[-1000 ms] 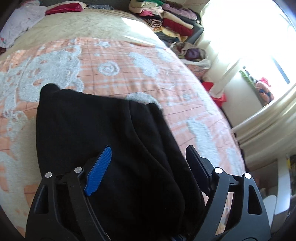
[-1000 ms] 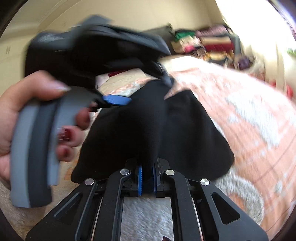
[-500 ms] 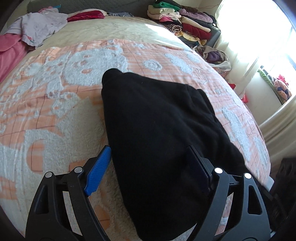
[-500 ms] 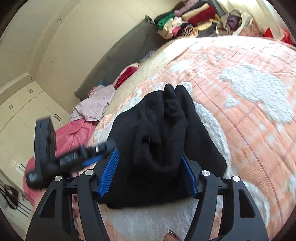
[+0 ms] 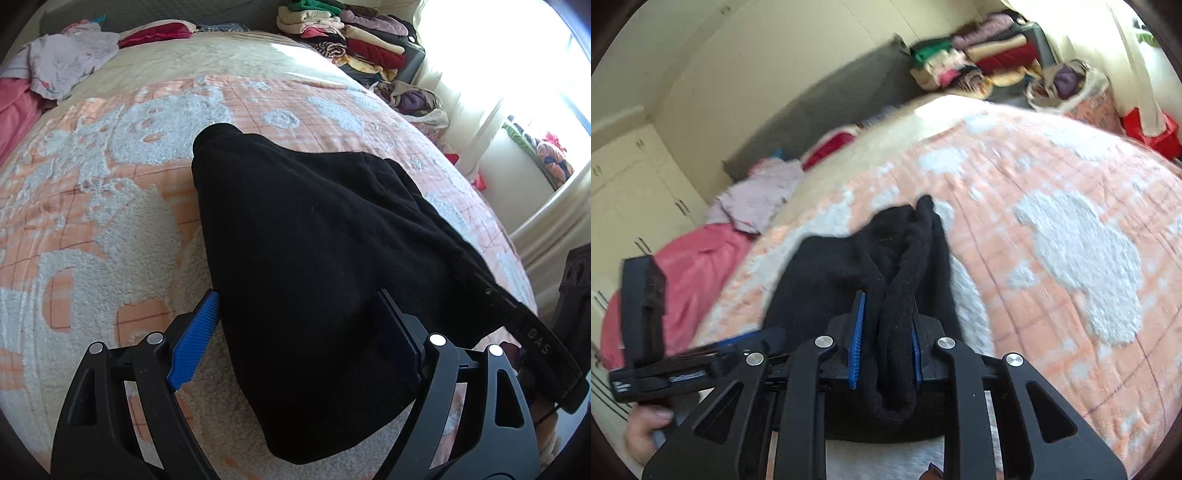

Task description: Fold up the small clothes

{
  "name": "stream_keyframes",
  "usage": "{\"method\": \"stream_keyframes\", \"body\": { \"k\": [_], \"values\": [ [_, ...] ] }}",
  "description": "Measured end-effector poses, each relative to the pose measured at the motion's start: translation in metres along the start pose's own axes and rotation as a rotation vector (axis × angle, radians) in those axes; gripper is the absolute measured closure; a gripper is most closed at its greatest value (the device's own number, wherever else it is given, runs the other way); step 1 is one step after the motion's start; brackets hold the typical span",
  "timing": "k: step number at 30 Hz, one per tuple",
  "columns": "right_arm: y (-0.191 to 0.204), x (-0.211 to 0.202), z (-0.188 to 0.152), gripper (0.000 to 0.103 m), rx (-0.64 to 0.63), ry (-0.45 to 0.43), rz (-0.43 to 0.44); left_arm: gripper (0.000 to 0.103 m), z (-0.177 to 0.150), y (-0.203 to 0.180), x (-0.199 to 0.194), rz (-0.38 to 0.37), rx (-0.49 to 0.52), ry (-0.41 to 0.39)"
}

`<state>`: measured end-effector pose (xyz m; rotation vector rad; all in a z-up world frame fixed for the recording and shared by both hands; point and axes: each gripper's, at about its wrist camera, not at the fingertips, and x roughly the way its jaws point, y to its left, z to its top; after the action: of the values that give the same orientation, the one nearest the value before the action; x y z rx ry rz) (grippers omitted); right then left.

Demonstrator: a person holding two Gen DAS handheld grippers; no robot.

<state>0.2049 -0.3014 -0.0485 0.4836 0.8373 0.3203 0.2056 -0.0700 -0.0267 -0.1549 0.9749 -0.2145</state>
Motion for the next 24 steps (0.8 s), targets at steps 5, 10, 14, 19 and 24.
{"method": "stream_keyframes", "body": {
  "k": [5,10,14,19,24],
  "values": [
    [-0.013,-0.002,-0.011,0.061,0.048,0.009,-0.047,0.026,-0.004,0.002,0.002,-0.009,-0.013,0.008],
    [-0.001,-0.023,-0.011,0.051,0.001,-0.032,-0.111,0.026,-0.007,0.002,-0.005,-0.013,-0.011,0.003],
    [0.011,-0.047,-0.012,0.033,-0.036,-0.088,-0.129,0.026,-0.008,0.004,-0.015,-0.018,-0.011,-0.019],
    [0.025,-0.075,-0.016,0.016,-0.099,-0.142,-0.145,0.021,-0.011,0.005,-0.039,-0.022,-0.005,-0.068],
    [0.038,-0.098,-0.021,0.009,-0.150,-0.192,-0.158,0.014,-0.013,0.007,-0.061,-0.021,-0.003,-0.111]
  ]
}}
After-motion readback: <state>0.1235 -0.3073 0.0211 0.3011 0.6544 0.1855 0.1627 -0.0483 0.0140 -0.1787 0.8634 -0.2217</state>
